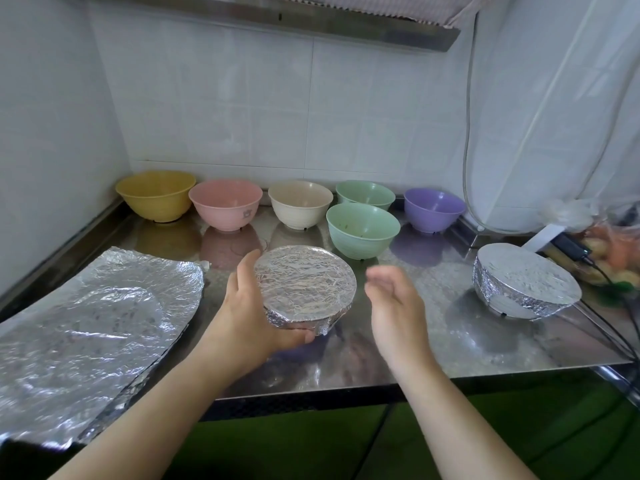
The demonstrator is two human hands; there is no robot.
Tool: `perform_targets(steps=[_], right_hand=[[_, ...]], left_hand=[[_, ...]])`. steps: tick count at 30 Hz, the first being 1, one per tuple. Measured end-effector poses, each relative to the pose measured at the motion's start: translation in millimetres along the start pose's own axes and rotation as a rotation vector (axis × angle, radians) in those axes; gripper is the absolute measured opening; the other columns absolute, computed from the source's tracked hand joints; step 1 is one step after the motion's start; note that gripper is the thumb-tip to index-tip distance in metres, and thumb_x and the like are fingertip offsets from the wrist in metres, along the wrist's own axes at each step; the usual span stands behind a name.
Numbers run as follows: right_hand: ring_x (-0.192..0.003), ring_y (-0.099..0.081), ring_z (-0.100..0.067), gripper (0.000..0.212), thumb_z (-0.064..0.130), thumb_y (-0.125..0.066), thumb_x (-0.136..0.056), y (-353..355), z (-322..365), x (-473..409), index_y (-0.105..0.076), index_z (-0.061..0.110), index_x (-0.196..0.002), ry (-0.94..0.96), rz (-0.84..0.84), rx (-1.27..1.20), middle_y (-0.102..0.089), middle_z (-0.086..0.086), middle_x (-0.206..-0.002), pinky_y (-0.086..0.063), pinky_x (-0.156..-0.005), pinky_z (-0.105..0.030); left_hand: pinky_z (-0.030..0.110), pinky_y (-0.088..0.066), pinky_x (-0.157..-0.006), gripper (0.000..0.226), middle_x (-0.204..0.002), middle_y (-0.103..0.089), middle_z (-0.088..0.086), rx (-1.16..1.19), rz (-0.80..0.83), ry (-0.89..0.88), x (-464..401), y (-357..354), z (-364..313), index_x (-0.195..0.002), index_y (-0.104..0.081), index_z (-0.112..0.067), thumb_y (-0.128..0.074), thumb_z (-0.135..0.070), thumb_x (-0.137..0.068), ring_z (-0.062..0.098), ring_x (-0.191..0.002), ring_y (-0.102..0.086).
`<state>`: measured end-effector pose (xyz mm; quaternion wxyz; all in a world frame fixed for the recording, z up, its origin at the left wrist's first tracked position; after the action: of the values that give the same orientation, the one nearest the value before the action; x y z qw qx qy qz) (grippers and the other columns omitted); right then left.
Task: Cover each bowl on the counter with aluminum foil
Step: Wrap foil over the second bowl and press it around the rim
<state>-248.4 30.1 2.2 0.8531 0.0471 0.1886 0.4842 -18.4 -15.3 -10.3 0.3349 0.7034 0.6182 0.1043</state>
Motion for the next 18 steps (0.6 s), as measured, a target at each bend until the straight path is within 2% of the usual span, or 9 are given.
perform_targets(steps=[2,3,5,7,9,11,14,16,18], right_hand=[[-0.123,-0.058,0.005,0.037,0.026,-0.058,-0.102,-20.0,-8.8,-12.9,-0.064,0.023,-0.139,-0.135,0.105,-0.239,-0.066,0.016,-0.133,-0.042,-0.107,-0.023],[-0.129,-0.056,0.003,0.044,0.032,-0.057,-0.102,-30.8,-12.0,-16.3,-0.06,0.024,-0.145,-0.18,0.135,-0.322,-0.063,0.017,-0.138,-0.04,-0.114,-0.028],[-0.128,-0.061,-0.004,0.048,0.042,-0.058,-0.096,-50.2,-15.5,-17.7,-0.063,0.027,-0.141,-0.261,0.123,-0.457,-0.068,0.013,-0.135,-0.041,-0.119,-0.037],[-0.121,-0.07,-0.019,0.041,0.045,-0.058,-0.092,-63.2,-17.2,-16.0,-0.071,0.025,-0.125,-0.351,0.038,-0.598,-0.076,0.001,-0.125,-0.048,-0.115,-0.05],[-0.112,-0.073,-0.032,0.031,0.037,-0.056,-0.098,-70.6,-14.5,-13.4,-0.074,0.018,-0.112,-0.392,-0.032,-0.677,-0.079,-0.011,-0.114,-0.052,-0.109,-0.056],[-0.105,-0.075,-0.037,0.026,0.027,-0.053,-0.101,-73.9,-12.7,-14.4,-0.077,0.016,-0.099,-0.392,-0.09,-0.72,-0.079,-0.015,-0.106,-0.057,-0.101,-0.054],[-0.091,-0.076,-0.033,0.036,0.019,-0.052,-0.101,-75.2,-10.6,-14.5,-0.079,0.023,-0.078,-0.413,-0.121,-0.754,-0.079,-0.013,-0.093,-0.059,-0.084,-0.044],[-0.095,-0.075,-0.034,0.034,0.022,-0.052,-0.099,-76.7,-9.7,-12.9,-0.079,0.026,-0.079,-0.411,-0.117,-0.745,-0.079,-0.014,-0.097,-0.059,-0.087,-0.045],[-0.103,-0.075,-0.036,0.026,0.032,-0.055,-0.093,-73.6,-12.1,-11.0,-0.079,0.023,-0.093,-0.38,-0.137,-0.711,-0.079,-0.017,-0.106,-0.058,-0.095,-0.05]], left_hand=[[0.024,-0.029,-0.112,0.151,-0.16,-0.031,0.001,0.051,0.007,0.011,-0.1,-0.8,1.4,-0.161,-0.006,-0.03,-0.103,-0.049,-0.046,0.007,-0.138,-0.036],[0.023,-0.029,-0.111,0.151,-0.159,-0.034,0.0,0.072,0.011,0.015,0.3,-1.4,1.9,-0.161,-0.006,-0.031,-0.104,-0.048,-0.047,0.005,-0.135,-0.037],[0.02,-0.031,-0.107,0.149,-0.156,-0.041,-0.004,0.103,0.014,0.019,1.5,-3.4,2.0,-0.16,-0.005,-0.033,-0.103,-0.047,-0.049,0.004,-0.133,-0.042],[0.013,-0.032,-0.103,0.147,-0.152,-0.046,-0.007,0.123,0.012,0.021,2.9,-5.6,1.9,-0.159,-0.006,-0.034,-0.103,-0.046,-0.05,0.002,-0.131,-0.045],[-0.001,-0.032,-0.093,0.143,-0.147,-0.05,-0.012,0.134,0.004,0.016,2.9,-7.3,1.3,-0.157,-0.008,-0.035,-0.103,-0.046,-0.05,-0.002,-0.127,-0.047],[-0.007,-0.031,-0.086,0.142,-0.144,-0.05,-0.015,0.138,-0.003,0.015,2.7,-8.8,0.3,-0.156,-0.009,-0.039,-0.103,-0.047,-0.05,-0.006,-0.123,-0.047],[-0.009,-0.029,-0.085,0.142,-0.144,-0.048,-0.018,0.126,-0.002,0.02,3.5,-11.9,1.4,-0.157,-0.007,-0.04,-0.102,-0.048,-0.051,-0.011,-0.12,-0.044],[-0.008,-0.029,-0.087,0.144,-0.142,-0.048,-0.02,0.12,0.01,0.019,4.4,-11.7,2.6,-0.158,-0.004,-0.039,-0.102,-0.047,-0.053,-0.012,-0.121,-0.043],[-0.002,-0.029,-0.096,0.148,-0.144,-0.045,-0.022,0.131,0.043,0.025,3.8,-10.1,5.4,-0.16,0.001,-0.038,-0.102,-0.047,-0.054,-0.01,-0.127,-0.042]])
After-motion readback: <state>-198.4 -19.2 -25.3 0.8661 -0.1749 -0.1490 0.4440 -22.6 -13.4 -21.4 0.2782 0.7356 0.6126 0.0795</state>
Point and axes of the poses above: each hand's wrist, its own x-axis away from the middle knuckle, its own y-axis out of the back of the hand, z = x × y, the point moved 5 cm from there along -x, towards the middle knuckle
